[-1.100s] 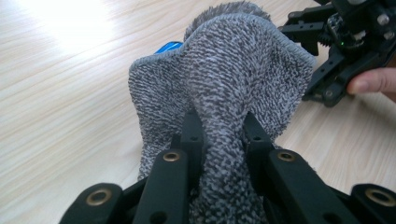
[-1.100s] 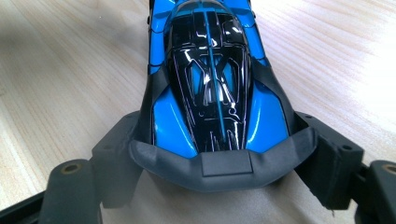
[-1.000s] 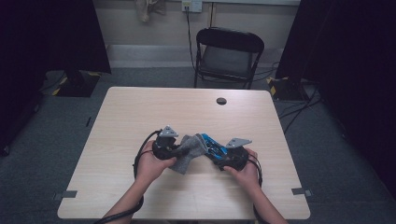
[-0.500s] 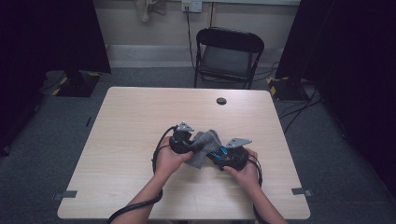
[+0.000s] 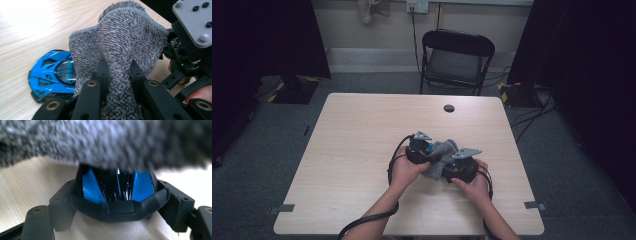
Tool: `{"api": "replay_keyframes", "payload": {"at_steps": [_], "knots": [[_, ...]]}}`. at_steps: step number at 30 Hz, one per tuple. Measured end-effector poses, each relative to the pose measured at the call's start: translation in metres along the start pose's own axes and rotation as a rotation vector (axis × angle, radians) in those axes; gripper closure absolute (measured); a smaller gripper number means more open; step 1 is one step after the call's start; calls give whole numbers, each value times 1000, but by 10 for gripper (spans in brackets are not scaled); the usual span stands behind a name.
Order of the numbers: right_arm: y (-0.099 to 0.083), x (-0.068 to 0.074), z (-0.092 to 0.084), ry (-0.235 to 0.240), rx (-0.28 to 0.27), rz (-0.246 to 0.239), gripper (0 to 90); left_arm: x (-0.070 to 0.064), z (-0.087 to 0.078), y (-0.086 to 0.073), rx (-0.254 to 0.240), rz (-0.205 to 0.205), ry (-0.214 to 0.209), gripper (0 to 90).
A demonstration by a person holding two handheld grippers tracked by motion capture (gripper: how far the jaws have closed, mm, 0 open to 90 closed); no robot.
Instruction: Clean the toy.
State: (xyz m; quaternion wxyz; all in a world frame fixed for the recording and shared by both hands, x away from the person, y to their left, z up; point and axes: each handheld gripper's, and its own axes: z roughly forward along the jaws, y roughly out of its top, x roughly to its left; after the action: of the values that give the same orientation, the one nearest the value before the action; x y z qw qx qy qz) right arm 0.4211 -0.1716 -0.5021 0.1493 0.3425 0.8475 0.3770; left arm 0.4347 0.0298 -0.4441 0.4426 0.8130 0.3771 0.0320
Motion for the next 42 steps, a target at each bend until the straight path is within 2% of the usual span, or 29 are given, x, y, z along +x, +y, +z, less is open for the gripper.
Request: {"api": "replay_keyframes", "payload": {"at_steps": [2, 13, 14, 18, 26, 33, 34, 40, 42], "knots": [[0, 0, 0, 0, 0, 1, 238, 0, 4, 0, 6, -11, -13, 759], [0, 0, 0, 0, 0, 1, 238, -11, 27, 3, 55, 21, -26, 758], [0, 0, 0, 0, -1, -1, 238, -12, 29, 2, 58, 35, -20, 758], [0, 0, 0, 0, 0, 1, 238, -14, 34, 1, 63, 45, -18, 757], [0, 0, 0, -1, -1, 0, 239, -20, 36, -7, 56, 146, 10, 754], [0, 0, 0, -1, 0, 0, 239, -22, 35, -9, 40, 155, 28, 755], [0, 0, 0, -1, 0, 0, 239, -22, 35, -9, 38, 167, 39, 755], [0, 0, 0, -1, -1, 0, 240, -19, 33, -10, 26, 145, 50, 755], [0, 0, 0, -1, -1, 0, 240, -17, 32, -8, 25, 143, 68, 755]]}}
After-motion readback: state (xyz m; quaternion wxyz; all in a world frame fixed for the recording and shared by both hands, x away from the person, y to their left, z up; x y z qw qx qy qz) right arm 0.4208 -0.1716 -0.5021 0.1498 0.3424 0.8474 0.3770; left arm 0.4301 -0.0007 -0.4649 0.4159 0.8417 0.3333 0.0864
